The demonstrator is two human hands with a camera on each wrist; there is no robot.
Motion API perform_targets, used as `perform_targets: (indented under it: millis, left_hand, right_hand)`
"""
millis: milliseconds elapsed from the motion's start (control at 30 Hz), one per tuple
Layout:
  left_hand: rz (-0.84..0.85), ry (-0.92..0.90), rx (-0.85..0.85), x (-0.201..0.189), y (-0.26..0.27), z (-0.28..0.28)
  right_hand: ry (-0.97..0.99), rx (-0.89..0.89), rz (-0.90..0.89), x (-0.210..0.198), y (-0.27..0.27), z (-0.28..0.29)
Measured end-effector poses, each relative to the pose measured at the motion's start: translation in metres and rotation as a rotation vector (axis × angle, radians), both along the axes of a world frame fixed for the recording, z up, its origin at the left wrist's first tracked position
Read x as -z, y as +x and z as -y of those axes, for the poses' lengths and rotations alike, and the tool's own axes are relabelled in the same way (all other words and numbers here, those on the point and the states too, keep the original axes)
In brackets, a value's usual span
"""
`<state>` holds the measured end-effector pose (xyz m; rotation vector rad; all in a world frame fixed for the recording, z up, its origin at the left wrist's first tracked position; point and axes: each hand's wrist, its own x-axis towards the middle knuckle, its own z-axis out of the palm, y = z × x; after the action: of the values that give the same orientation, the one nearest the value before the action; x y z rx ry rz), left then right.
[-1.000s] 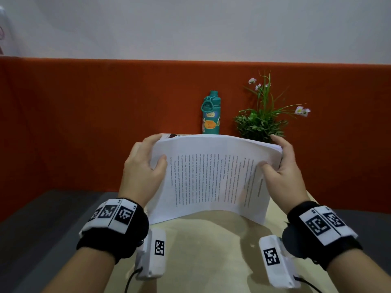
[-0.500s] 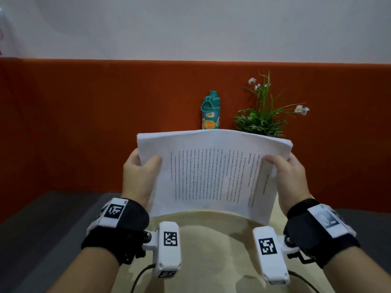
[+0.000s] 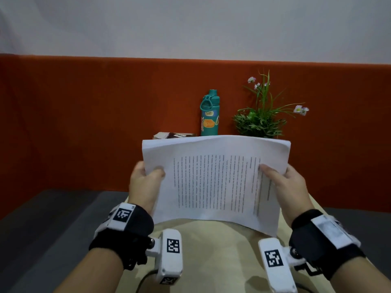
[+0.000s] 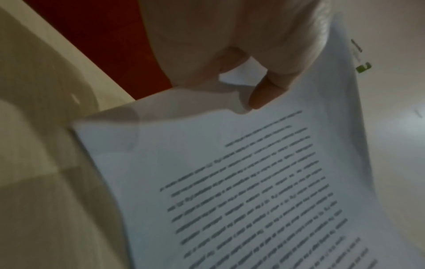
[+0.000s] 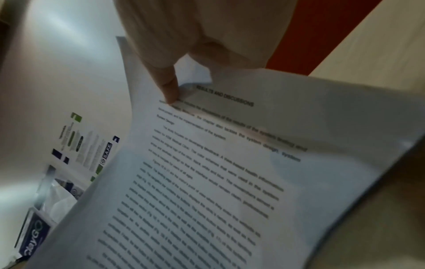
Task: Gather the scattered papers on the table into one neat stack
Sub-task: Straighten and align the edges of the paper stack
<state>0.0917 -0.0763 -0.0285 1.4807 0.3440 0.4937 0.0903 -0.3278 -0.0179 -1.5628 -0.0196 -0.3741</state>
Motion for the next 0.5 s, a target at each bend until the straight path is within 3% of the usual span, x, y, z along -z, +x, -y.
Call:
perform_targets:
  millis: [67,133,200,233,300,367,433,500]
  left_hand:
    - [0.05,0.245,-0.246,-0.013,-0.001,-0.006]
    - [0.211,0.652,-0.412,-0.036,-0.01,0.002]
    - [0.393,1.013,-0.356,-0.061,-0.014,0.02]
    - [0.424,1.096,-0.286,-0.072,-0.013,0.03]
    - [0.351,1.084,-0.075,-0.087,-0.004,0.041]
    - [0.28,0.92,0.14,-0.093,0.006,0.043]
    - [0.285,0.825,0.174,-0.093,0.009,0.043]
    - [0.294,0.775,0.102,-0.084,0.009,0.037]
  right_hand:
    - [-0.071,0.008,0.061,-0.013,0.0,0.005]
    - [-0.203,0.032,0.158,-0.034,0.001,0.007]
    - [-0.365,0.034,0.282,-0.06,-0.001,0.001]
    - [-0.464,0.031,0.343,-0.073,-0.002,-0.005]
    - [-0.671,0.053,0.446,-0.098,-0.006,-0.016]
    - [-0.815,0.091,0.51,-0.114,-0.011,-0.027]
    - [-0.969,0.216,0.525,-0.121,-0.014,-0.033]
    - [-1.022,0.489,0.511,-0.118,-0.017,-0.03]
